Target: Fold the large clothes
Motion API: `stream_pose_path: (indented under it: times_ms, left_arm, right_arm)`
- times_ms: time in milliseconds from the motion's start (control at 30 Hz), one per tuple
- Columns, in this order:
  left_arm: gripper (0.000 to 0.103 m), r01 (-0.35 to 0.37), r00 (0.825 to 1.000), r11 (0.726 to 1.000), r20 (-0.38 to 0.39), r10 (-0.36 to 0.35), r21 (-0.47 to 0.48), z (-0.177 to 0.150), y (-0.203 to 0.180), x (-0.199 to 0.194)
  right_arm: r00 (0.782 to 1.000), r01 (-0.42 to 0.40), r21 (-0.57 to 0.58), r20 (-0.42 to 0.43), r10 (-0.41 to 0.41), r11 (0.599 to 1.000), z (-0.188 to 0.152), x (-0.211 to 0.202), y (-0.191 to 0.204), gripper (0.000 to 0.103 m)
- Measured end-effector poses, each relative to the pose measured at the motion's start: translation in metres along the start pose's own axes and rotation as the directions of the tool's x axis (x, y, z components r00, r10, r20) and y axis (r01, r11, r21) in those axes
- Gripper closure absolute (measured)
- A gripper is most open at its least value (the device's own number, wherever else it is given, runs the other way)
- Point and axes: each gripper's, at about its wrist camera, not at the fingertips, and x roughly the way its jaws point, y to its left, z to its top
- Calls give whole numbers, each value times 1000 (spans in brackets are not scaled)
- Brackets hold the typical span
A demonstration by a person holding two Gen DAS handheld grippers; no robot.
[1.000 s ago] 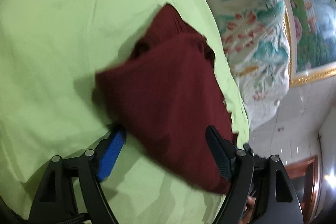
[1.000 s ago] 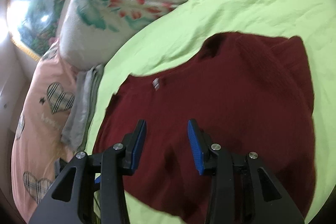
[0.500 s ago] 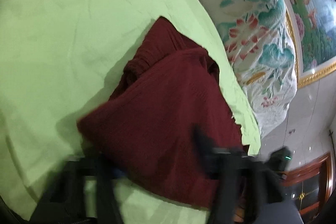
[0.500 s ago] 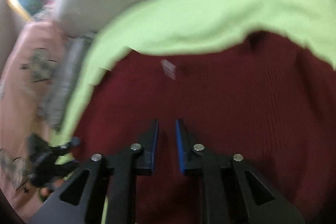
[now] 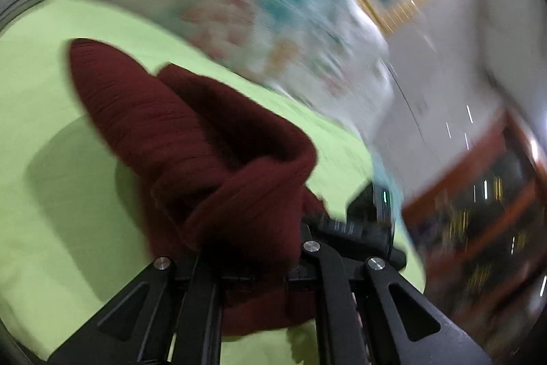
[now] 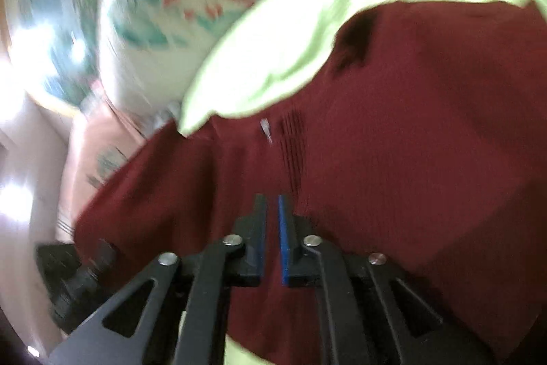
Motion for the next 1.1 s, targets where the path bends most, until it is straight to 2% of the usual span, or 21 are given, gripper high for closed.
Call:
stream_pose_path:
  times_ms: [33,67,100,200,267,400,533,633,833,867,933,967,1033,1100]
  left_arm:
    - [96,-1,999,998,-43,4,62,-6,-19,18]
    - [96,-4,995,993,-94,16,121,-16,-35,40]
    - [96,-7,990,987,-139,30,163,-26,-45,57]
    - [96,-52,965,973,-239,107,227,-57,-56,100]
    - [96,-79,956,974,-260,133,210,-67,-53,110]
    - [96,-97,965,969,-219,147,225,-64,-58,102]
    - [96,-89,975,971,-179,130,220,-57,-55,86]
    - [96,-71,978,974,-176,110,213,-56,-52,83]
    - [96,-42,982,980,-173,76,195,-58,-49,75]
    - [96,-32,983,979,-173,68,201,-60,-52,73]
    - [96,-30,982,976,-176,69,215,-60,-56,76]
    - [96,-29,981,974,-179,70,223,-61,-58,77]
    - [96,-26,980,972,-186,70,233,-64,-59,77]
    - [96,-9,981,971,-186,55,241,-62,-65,75]
  right_arm:
    - [999,-42,48,35,41,998,1,-15,-9,68]
    - [993,-92,105,83,84,990,1,-33,-20,48]
    - [984,-150,143,122,133,978,1,-47,-30,40]
    - [970,-220,173,141,197,960,2,-67,-40,38]
    - [980,-186,143,95,173,972,1,-64,-33,36]
    - [999,-40,21,12,40,999,0,-53,-12,30]
    - [997,73,-20,-3,-73,997,4,-50,-8,30]
    - [997,74,-16,-19,-74,997,6,-50,-8,25]
    - [991,69,21,-115,-66,997,27,-13,-13,25]
    - [989,81,19,-128,-78,996,31,-4,-14,28]
    - [982,133,1,-138,-132,991,34,6,-15,66]
    - [977,158,-8,-145,-157,987,36,11,-15,88]
    - [981,139,-25,-131,-141,990,38,11,-13,88]
    - [984,148,-97,-81,-156,984,39,-3,1,90]
